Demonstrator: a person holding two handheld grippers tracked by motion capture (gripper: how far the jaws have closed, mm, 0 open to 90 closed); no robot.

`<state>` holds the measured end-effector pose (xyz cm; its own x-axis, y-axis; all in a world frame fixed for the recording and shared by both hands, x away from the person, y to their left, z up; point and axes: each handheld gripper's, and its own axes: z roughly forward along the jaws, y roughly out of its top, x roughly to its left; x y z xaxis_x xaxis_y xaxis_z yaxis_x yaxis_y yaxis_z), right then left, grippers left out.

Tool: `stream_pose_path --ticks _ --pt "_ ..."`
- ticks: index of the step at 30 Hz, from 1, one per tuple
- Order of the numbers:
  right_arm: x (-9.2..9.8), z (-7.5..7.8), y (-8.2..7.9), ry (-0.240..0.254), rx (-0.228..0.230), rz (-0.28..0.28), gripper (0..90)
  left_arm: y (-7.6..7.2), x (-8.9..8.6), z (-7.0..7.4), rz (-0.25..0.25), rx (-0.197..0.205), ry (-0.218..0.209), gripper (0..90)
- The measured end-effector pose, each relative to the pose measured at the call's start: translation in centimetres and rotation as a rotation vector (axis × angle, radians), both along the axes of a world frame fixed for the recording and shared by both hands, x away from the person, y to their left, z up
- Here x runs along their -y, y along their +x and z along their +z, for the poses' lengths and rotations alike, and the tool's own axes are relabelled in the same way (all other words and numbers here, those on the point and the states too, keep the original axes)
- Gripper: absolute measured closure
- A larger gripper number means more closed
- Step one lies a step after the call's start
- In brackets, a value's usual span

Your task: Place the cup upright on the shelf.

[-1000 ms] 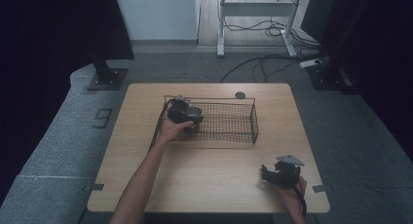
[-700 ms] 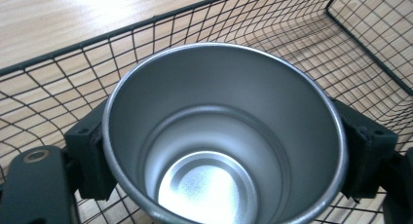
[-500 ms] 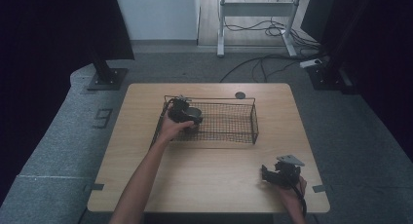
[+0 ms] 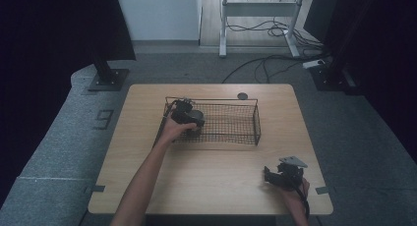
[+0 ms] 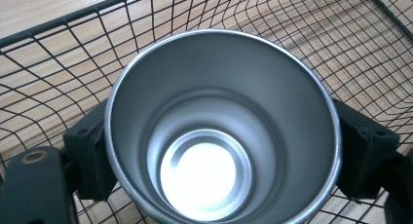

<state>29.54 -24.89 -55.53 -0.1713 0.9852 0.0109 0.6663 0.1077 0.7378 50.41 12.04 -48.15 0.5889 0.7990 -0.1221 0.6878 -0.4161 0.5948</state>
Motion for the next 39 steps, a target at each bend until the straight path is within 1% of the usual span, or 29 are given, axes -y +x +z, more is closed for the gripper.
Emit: stream_pose_path --ticks 6,13,16,18,20,25,28,31,33,35,37,39 --pt "0.0 0.0 0.0 0.0 0.0 0.0 12.7 0.0 0.1 0.1 0.003 -0.008 0.008 14.3" --pt "0.0 0.0 0.0 0.0 0.0 0.001 12.7 0.1 -0.1 0.2 0.015 -0.02 0.004 13.9" --pt "0.0 0.0 0.0 0.0 0.0 0.001 12.7 0.1 -0.2 0.3 0.009 -0.021 -0.014 11.6" --pt "0.0 0.0 0.0 0.0 0.0 0.001 12.7 0.0 -0.3 0.6 0.014 -0.004 -0.033 9.8" --pt "0.0 0.0 0.0 0.0 0.0 0.001 12.7 -0.1 -0.3 0.8 0.006 0.003 -0.041 9.5" --pt "0.0 0.0 0.0 0.0 0.0 0.002 12.7 -0.2 -0.5 1.0 0.014 0.017 -0.039 9.2" --pt "0.0 0.0 0.0 0.001 0.0 0.002 12.7 -0.3 -0.8 1.3 0.021 0.036 -0.05 9.3" --pt "0.0 0.0 0.0 0.001 0.0 0.002 12.7 -0.5 -1.1 2.0 0.026 0.066 -0.065 9.3" --pt "0.0 0.0 0.0 0.001 0.0 0.002 12.7 -0.9 -1.5 2.7 0.029 0.09 -0.084 9.6" --pt "0.0 0.0 0.0 0.001 0.0 0.002 12.7 -1.2 -1.8 3.2 0.024 0.104 -0.095 9.7" --pt "0.0 0.0 0.0 0.001 0.0 0.002 12.7 -1.7 -2.1 3.9 0.015 0.119 -0.111 9.7" --pt "0.0 0.0 0.0 0.001 0.0 0.002 12.7 -2.4 -2.4 4.5 0.002 0.138 -0.117 10.1"
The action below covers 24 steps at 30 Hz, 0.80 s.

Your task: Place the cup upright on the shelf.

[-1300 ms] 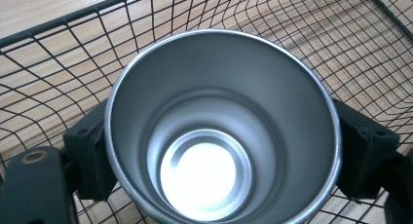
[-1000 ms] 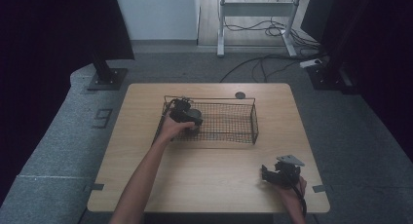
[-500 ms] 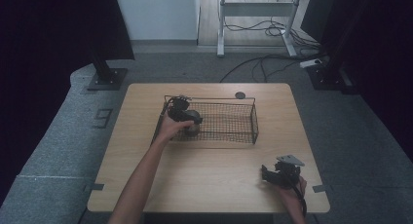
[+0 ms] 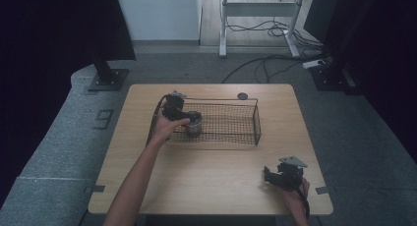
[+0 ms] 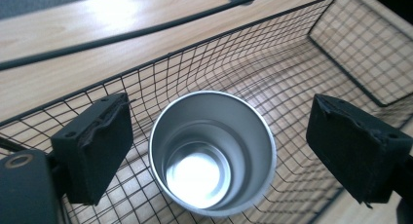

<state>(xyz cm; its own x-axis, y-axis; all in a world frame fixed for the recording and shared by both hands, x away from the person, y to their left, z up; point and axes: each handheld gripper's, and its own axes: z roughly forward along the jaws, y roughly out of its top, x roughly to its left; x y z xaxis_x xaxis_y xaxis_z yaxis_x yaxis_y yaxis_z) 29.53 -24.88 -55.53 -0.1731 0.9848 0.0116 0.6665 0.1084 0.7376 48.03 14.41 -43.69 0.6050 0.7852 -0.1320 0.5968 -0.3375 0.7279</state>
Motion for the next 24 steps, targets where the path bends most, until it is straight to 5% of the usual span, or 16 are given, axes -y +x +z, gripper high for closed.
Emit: stream_pose_path --ticks 18,24 --pt "0.0 0.0 0.0 0.0 -0.002 0.0 12.7 -6.2 -2.4 1.7 -0.077 0.089 -0.082 11.6" --pt "0.0 0.0 0.0 0.001 -0.001 -0.001 12.7 -9.1 -3.2 1.4 -0.087 0.123 -0.075 12.8"
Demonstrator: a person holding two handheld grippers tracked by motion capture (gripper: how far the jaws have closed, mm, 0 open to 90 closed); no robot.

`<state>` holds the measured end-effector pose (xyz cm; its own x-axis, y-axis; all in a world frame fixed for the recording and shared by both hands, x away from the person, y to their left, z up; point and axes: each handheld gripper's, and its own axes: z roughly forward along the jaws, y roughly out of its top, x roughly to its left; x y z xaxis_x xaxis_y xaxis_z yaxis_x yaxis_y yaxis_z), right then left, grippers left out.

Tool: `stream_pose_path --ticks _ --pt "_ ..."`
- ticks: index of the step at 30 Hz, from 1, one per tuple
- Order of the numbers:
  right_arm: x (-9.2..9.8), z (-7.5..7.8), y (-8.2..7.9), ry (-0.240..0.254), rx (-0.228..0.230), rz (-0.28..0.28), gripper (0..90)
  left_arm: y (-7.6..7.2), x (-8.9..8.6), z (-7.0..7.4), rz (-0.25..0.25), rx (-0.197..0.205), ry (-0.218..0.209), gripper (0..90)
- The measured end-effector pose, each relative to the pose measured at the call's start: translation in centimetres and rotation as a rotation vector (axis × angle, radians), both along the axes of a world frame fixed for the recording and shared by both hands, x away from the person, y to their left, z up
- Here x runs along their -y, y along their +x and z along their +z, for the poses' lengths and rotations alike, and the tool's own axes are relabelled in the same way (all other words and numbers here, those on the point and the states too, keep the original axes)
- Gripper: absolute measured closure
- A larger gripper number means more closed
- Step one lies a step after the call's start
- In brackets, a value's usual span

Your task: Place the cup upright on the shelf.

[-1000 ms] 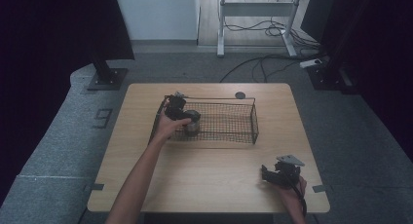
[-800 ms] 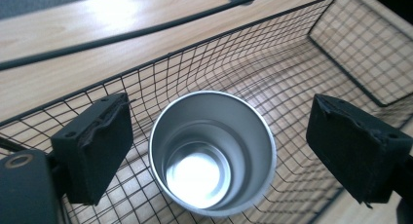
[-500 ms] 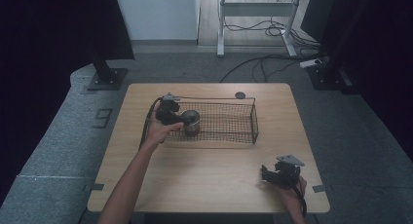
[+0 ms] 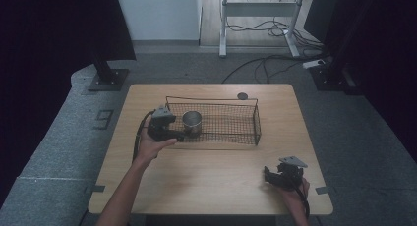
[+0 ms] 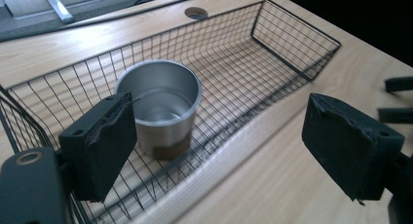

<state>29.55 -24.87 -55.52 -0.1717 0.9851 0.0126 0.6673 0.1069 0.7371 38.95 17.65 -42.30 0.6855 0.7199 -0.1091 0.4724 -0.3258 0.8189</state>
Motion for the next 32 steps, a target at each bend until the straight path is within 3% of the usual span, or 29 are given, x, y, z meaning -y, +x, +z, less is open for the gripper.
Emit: stream_pose_path --ticks 8,11,14,17,24,26,32 --pt "0.0 0.0 0.0 0.0 0.0 0.0 12.7 -3.6 -1.3 -1.6 -0.011 0.003 -0.004 12.9" --pt "0.0 0.0 0.0 0.0 0.0 0.0 12.7 -5.1 -1.6 -3.0 -0.028 -0.016 -0.015 13.4" --pt "0.0 0.0 0.0 0.001 -0.001 0.002 12.6 -6.6 -1.5 -4.5 -0.027 -0.015 0.029 13.4" --pt "0.0 0.0 0.0 0.001 -0.001 0.001 12.6 -7.7 -1.6 -6.1 -0.029 -0.033 0.029 13.4" --pt "0.0 0.0 0.0 0.001 0.0 0.001 12.6 -8.9 -1.8 -8.4 -0.024 -0.055 0.025 13.9" --pt "0.0 0.0 0.0 0.001 -0.001 0.001 12.7 -9.0 -1.7 -8.6 -0.028 -0.053 0.041 13.9" --pt "0.0 0.0 0.1 0.002 0.0 0.004 12.7 -9.1 -2.0 -8.5 -0.024 -0.046 0.026 14.1"
